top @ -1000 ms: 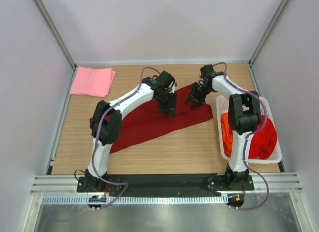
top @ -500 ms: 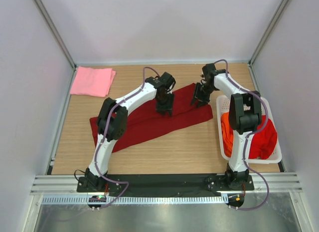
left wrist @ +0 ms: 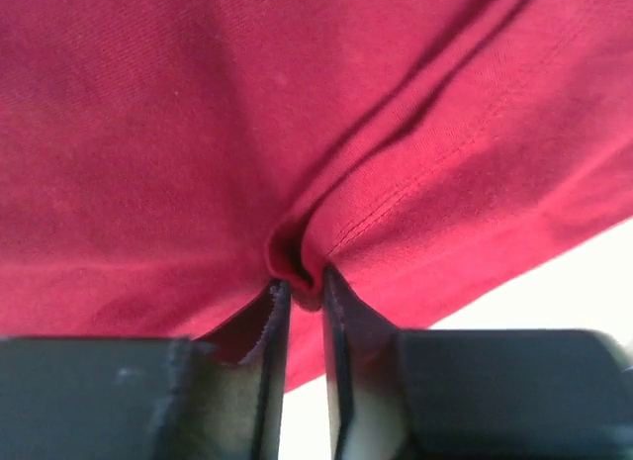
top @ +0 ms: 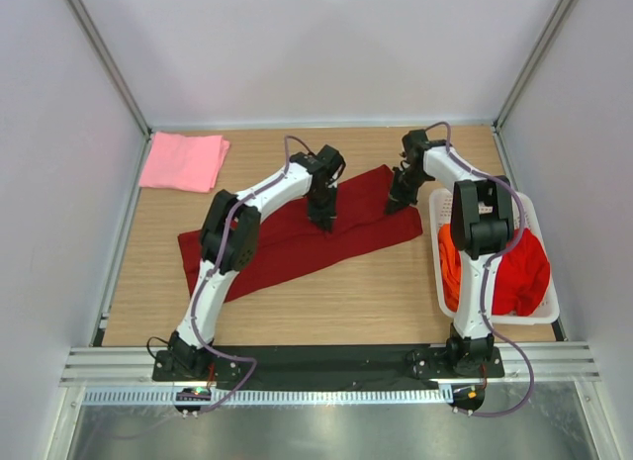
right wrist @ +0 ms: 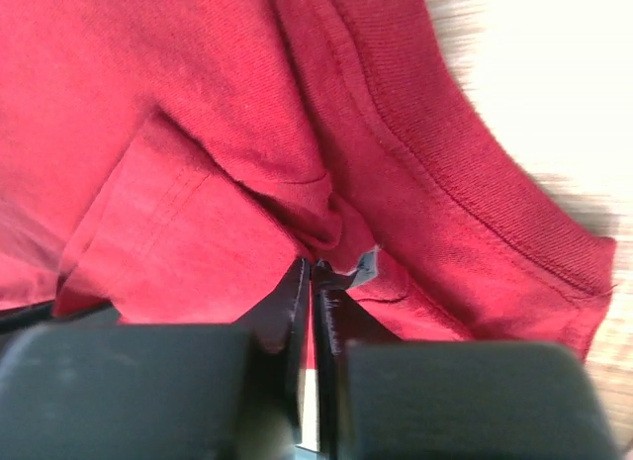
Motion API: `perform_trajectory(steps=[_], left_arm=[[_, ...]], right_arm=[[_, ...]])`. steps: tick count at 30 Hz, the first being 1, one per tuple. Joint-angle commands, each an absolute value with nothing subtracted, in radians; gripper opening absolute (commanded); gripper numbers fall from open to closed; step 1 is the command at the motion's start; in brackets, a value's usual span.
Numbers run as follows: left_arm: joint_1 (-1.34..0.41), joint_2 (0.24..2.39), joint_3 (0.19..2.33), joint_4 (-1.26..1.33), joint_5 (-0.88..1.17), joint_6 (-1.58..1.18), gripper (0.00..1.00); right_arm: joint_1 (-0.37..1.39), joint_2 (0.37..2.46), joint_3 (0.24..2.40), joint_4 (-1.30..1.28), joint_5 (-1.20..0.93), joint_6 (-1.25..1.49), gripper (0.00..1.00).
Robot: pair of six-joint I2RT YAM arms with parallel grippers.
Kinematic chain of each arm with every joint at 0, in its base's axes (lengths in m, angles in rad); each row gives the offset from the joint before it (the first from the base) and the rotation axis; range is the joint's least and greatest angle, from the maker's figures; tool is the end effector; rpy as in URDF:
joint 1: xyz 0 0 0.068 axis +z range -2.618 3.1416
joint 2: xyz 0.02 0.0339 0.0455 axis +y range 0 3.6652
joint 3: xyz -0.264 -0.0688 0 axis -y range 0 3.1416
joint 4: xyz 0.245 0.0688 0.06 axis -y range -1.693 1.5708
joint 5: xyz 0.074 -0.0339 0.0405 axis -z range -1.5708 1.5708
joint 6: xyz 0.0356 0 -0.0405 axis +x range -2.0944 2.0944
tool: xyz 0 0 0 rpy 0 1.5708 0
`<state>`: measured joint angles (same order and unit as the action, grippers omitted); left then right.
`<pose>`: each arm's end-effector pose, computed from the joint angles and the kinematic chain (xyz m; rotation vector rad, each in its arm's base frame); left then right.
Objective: Fold and stack the t-shirts
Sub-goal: Fold the tshirt
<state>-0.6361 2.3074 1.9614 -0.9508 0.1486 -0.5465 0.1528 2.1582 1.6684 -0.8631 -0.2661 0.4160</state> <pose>0.3812 -0.2880 0.1773 0.1634 2.9644 -0.4116 0.4277 0.0753 0.1651 0.3467 2.9509 0.4728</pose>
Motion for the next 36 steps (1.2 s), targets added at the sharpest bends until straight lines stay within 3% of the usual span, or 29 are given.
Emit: perform_trajectory(steps=[1, 4, 12, 16, 24, 32, 36], left_arm=[[-0.63, 2.333, 2.003, -0.995, 0.132, -0.542, 0.11], [-0.632, 2.344, 1.99, -1.008, 0.114, -0.535, 0.0], [-0.63, 2.345, 1.974, -1.023, 0.095, -0.514, 0.02], [-0.63, 2.292, 1.968, -1.016, 0.121, -0.506, 0.35], [-0.626, 2.135, 2.006, -1.039, 0.178, -0.48, 0.59], [-0.584, 1.936, 1.981, -1.089, 0.081, -0.451, 0.62], [-0.543, 1.815, 1.872, -1.062, 0.014, -0.433, 0.62]], right_arm=[[0.149, 2.163, 1.721, -0.859, -0.207, 0.408, 0.01], [0.149, 2.16, 1.732, -0.885, -0.144, 0.399, 0.01], [0.149, 2.169, 1.727, -0.925, -0.11, 0.38, 0.01], [0.153, 2.155, 1.762, -0.943, -0.115, 0.374, 0.03], [0.187, 2.117, 1.865, -1.015, -0.04, 0.417, 0.47], [0.31, 2.091, 1.881, -1.058, 0.112, 0.681, 0.75], [0.386, 2.117, 1.873, -1.086, 0.155, 0.871, 0.81]])
